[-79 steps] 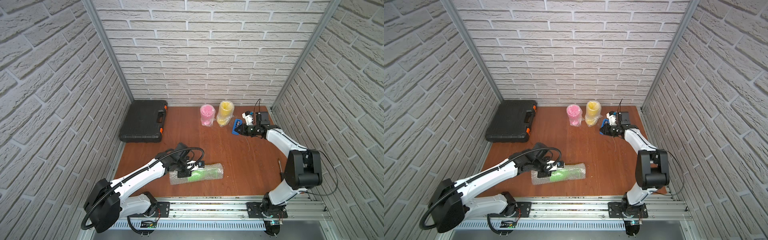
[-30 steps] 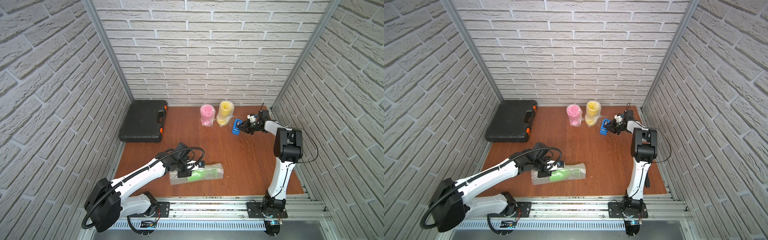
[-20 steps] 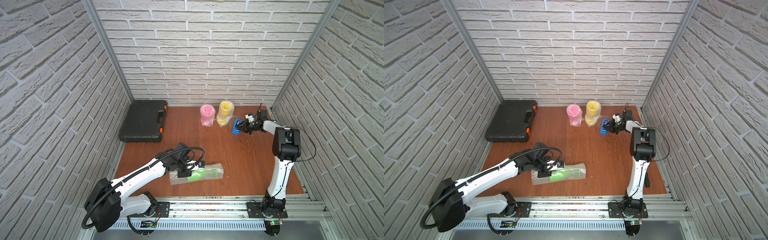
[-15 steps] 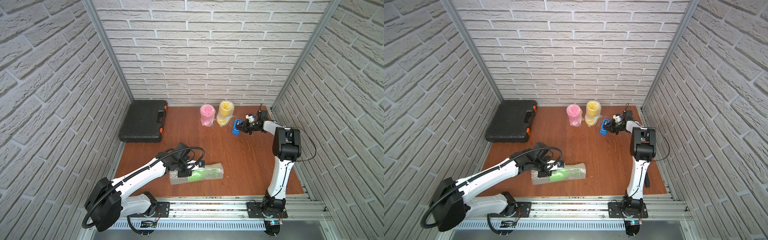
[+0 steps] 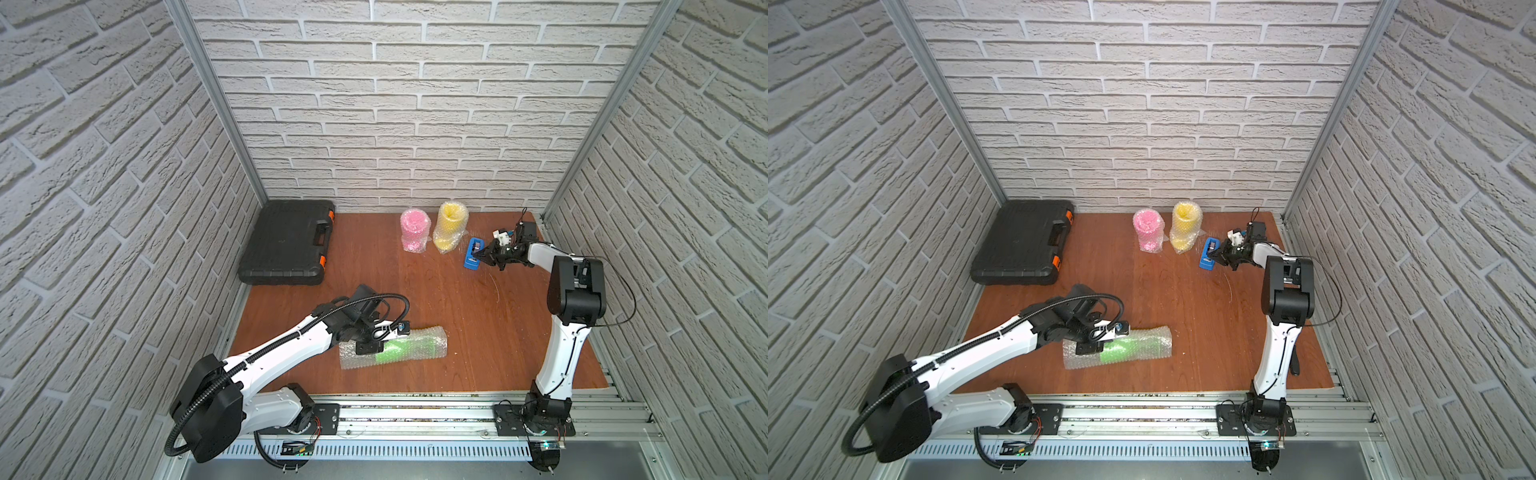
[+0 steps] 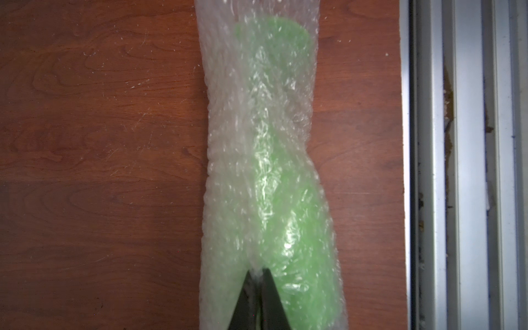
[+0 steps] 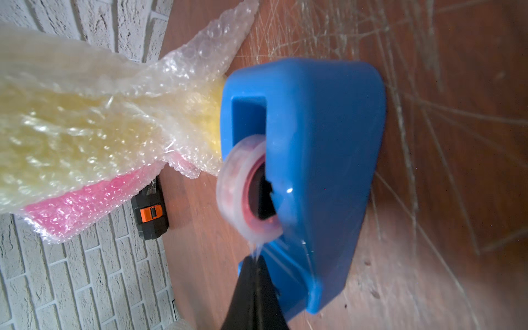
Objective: Wrap wine glasses in bubble wrap
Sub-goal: Pull the tape from the tape cutter.
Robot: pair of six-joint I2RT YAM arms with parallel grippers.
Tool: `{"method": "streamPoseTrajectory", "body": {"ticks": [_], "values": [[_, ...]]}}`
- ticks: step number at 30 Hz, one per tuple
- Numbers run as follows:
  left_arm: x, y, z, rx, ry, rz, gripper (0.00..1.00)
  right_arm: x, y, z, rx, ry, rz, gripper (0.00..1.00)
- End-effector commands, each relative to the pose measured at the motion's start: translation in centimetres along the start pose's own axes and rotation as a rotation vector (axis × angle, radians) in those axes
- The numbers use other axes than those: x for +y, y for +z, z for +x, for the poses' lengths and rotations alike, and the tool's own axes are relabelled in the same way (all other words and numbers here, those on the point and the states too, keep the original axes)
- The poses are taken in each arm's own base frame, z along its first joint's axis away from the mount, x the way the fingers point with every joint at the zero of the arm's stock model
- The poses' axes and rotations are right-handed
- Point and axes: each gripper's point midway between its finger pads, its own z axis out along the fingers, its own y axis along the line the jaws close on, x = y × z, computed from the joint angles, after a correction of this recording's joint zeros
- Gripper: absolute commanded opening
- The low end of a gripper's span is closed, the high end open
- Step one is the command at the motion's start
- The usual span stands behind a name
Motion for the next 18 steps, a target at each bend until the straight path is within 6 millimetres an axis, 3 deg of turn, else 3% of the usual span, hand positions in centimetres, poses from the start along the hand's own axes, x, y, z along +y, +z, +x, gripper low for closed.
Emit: {"method": "streamPoseTrajectory", "body": {"ticks": [1,7,18], "values": [[-2.2,0.7,3.1,0.127,-0.029,0.082,0.07,3.9,-2.7,0.6,-0.045,-0.069,-0.036,0.03],[-2.4,0.6,3.1,0.128,-0.029,0.087,0.07,6.0,-4.3,3.4,-0.037,-0.088,-0.042,0.03],[-2.6,0.6,3.2,0.136,-0.026,0.093,0.07,6.4,-4.4,10.2,0.024,-0.087,-0.019,0.03]]}}
